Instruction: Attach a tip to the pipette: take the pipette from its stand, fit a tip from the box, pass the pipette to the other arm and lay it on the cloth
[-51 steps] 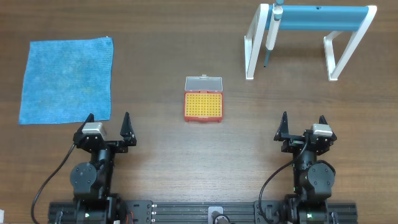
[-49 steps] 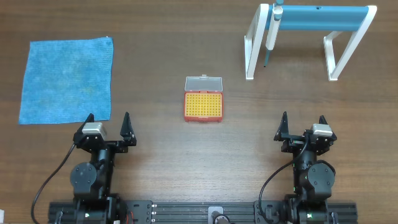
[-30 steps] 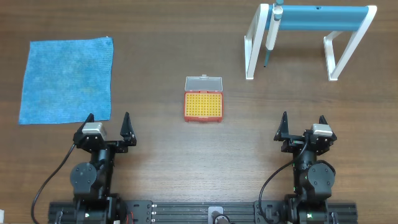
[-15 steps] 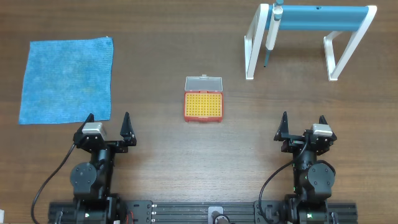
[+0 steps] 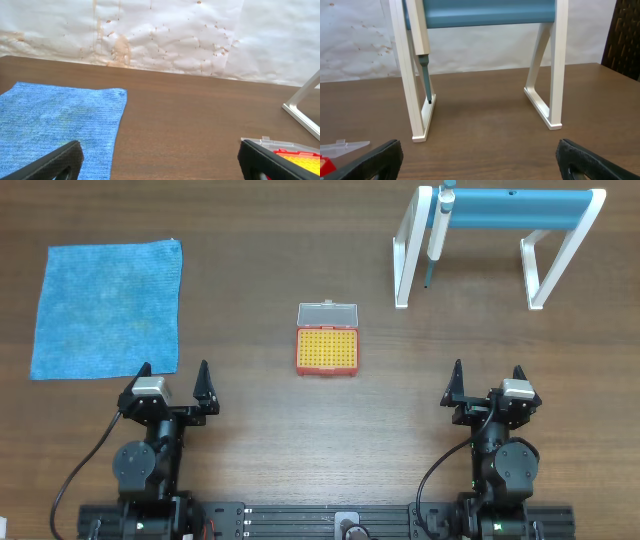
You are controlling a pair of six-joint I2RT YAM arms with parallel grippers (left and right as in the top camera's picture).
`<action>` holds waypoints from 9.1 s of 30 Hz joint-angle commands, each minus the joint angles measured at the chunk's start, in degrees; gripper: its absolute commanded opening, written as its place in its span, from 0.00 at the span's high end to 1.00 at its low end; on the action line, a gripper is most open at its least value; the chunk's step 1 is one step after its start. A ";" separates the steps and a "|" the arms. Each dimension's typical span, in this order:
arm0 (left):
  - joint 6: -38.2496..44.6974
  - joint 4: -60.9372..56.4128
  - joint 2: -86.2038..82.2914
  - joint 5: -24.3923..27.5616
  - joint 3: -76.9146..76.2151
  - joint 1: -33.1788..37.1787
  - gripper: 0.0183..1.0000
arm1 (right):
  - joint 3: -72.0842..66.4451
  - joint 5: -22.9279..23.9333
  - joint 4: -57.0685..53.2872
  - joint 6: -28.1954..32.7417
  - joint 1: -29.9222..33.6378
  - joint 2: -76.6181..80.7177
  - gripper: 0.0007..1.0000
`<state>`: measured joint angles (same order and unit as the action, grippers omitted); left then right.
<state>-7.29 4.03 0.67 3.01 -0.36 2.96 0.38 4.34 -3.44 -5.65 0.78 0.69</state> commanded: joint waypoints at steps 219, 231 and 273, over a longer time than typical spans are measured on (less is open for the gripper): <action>0.74 0.48 -0.35 -0.42 0.04 0.02 0.00 | 25.79 -14.49 85.81 7.04 -32.54 109.79 0.92; 0.74 0.48 -0.35 -0.42 0.04 0.02 0.00 | 25.70 -14.51 86.38 6.99 -32.92 111.56 0.92; 0.72 0.48 -0.35 -0.42 0.04 0.02 0.00 | 37.46 -28.20 44.06 6.78 -32.70 75.58 0.92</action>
<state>-7.29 4.03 0.67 2.98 -0.36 2.96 36.34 -16.23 43.57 0.78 -31.99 79.66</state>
